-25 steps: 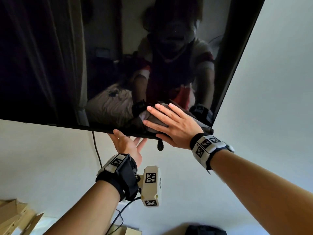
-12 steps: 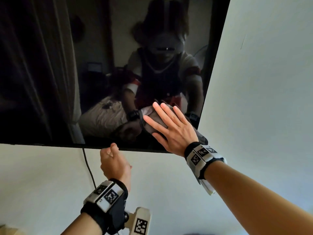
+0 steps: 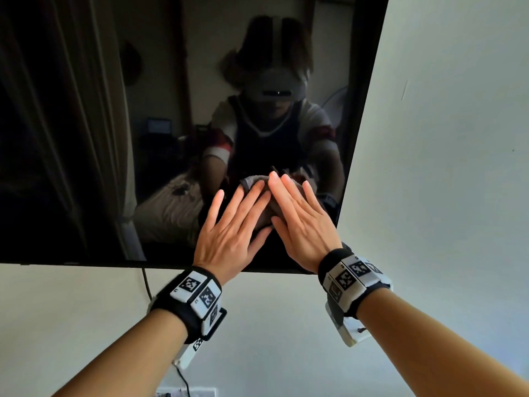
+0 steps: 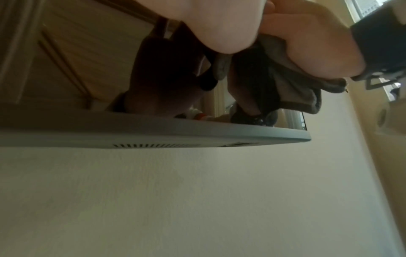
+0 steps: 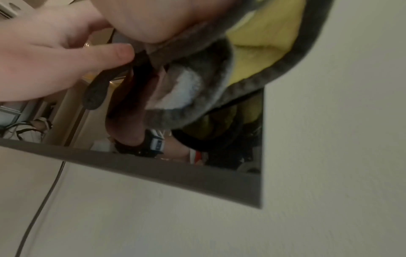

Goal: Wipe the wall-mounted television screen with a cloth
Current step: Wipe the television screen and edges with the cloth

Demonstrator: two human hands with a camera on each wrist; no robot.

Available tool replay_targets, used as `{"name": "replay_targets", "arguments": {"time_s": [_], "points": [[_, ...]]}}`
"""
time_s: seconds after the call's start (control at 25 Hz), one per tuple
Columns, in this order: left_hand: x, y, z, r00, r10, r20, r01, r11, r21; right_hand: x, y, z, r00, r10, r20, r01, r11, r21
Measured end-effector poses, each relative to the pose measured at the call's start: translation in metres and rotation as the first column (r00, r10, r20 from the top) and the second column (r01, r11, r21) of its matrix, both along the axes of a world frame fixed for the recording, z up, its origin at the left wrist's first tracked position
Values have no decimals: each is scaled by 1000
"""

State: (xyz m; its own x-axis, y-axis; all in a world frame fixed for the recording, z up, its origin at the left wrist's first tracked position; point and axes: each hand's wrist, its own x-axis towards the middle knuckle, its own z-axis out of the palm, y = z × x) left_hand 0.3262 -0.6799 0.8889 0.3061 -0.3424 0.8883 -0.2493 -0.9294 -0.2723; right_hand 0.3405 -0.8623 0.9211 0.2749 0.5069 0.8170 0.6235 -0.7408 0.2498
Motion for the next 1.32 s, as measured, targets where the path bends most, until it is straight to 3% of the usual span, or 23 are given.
{"name": "replay_targets", "arguments": {"time_s": [0.2, 0.28, 0.4, 0.48, 0.64, 0.72, 0.8, 0.88, 0.96, 1.08, 1.2, 1.32], "points": [[8, -12, 7, 961, 165, 221, -171, 985, 8, 3, -31, -5, 984, -134, 114, 141, 988, -54], [14, -15, 8, 943, 141, 301, -167, 984, 62, 3, -38, -10, 972, -187, 142, 192, 981, -21], [20, -12, 11, 973, -44, 226, -18, 964, 267, 1, -45, -18, 954, -262, 143, 260, 965, 37], [21, -9, 17, 983, -91, 157, 33, 941, 337, 0, -50, -20, 950, -293, 107, 285, 955, 87], [17, -9, 22, 994, -98, 44, 82, 957, 277, -9, -53, -25, 950, -312, 15, 297, 917, 267], [12, -17, 21, 995, -102, -12, 103, 976, 190, -14, -53, -34, 957, -271, -104, 287, 838, 465], [11, -26, 20, 994, -100, -36, 104, 986, 129, -13, -51, -28, 966, -42, -253, 219, 651, 727], [13, -37, 17, 995, -100, -27, 101, 994, 41, -7, -50, -6, 936, 219, -274, 132, 505, 853], [16, -47, 12, 996, -85, -2, 85, 996, -30, -5, -51, 23, 905, 339, -257, 31, 550, 834], [20, -45, 6, 999, -48, 10, 47, 998, 45, -4, -53, 49, 929, 252, -271, 9, 717, 697], [21, -25, 18, 999, -26, 41, 20, 990, 141, -2, -53, 51, 936, 213, -279, 35, 734, 678], [22, -23, 33, 999, 26, 48, -28, 999, 38, 3, -54, 49, 940, 195, -279, 49, 733, 678]]}}
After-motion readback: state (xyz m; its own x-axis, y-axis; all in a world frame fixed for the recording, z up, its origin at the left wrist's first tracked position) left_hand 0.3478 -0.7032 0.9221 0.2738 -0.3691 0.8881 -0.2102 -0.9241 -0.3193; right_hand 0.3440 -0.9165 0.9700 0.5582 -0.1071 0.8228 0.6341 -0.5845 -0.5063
